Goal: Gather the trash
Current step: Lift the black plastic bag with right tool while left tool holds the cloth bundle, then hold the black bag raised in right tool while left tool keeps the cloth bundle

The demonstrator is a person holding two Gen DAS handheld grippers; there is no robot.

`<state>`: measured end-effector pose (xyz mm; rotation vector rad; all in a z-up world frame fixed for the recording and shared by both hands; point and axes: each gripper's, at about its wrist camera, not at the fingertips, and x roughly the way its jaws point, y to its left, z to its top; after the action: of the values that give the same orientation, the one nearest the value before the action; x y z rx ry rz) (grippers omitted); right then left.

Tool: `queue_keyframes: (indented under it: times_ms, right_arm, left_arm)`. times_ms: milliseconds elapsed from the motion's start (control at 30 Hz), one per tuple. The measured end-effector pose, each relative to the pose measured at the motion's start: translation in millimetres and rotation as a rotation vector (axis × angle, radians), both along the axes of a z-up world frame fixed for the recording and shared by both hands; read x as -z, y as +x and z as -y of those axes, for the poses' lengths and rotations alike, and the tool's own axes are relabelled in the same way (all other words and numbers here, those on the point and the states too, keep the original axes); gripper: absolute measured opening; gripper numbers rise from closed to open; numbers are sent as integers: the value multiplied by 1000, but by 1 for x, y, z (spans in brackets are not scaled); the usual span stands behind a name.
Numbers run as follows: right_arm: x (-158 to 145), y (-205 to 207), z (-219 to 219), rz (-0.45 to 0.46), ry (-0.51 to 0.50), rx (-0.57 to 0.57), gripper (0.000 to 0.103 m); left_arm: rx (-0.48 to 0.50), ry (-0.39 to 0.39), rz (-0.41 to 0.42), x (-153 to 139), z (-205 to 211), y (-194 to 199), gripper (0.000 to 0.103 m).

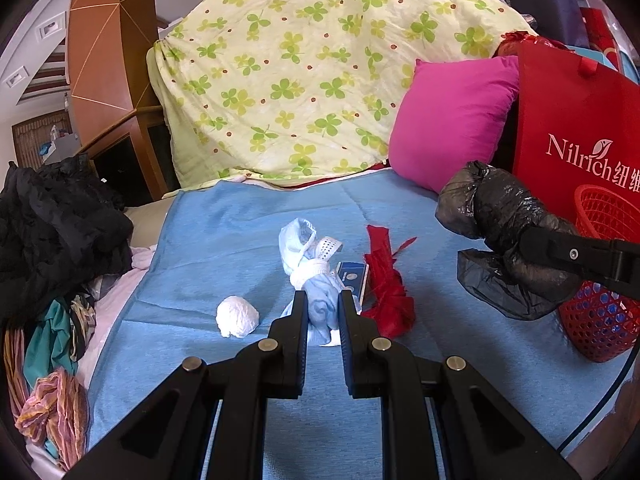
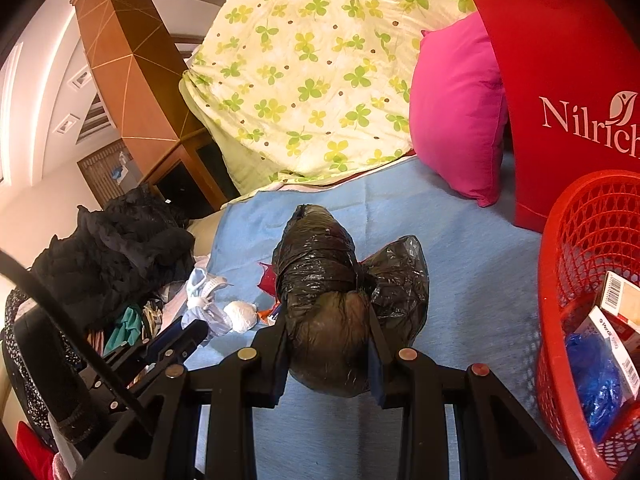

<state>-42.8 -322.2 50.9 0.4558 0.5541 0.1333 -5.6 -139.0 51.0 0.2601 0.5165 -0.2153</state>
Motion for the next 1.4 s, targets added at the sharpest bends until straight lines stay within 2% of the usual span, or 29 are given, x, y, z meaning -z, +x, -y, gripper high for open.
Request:
queue_keyframes:
  times_ms: [1400]
  right_arm:
    - [-6, -21, 19, 29, -20, 47, 34]
  left_arm:
    - [73, 18, -16, 7, 32, -4, 16]
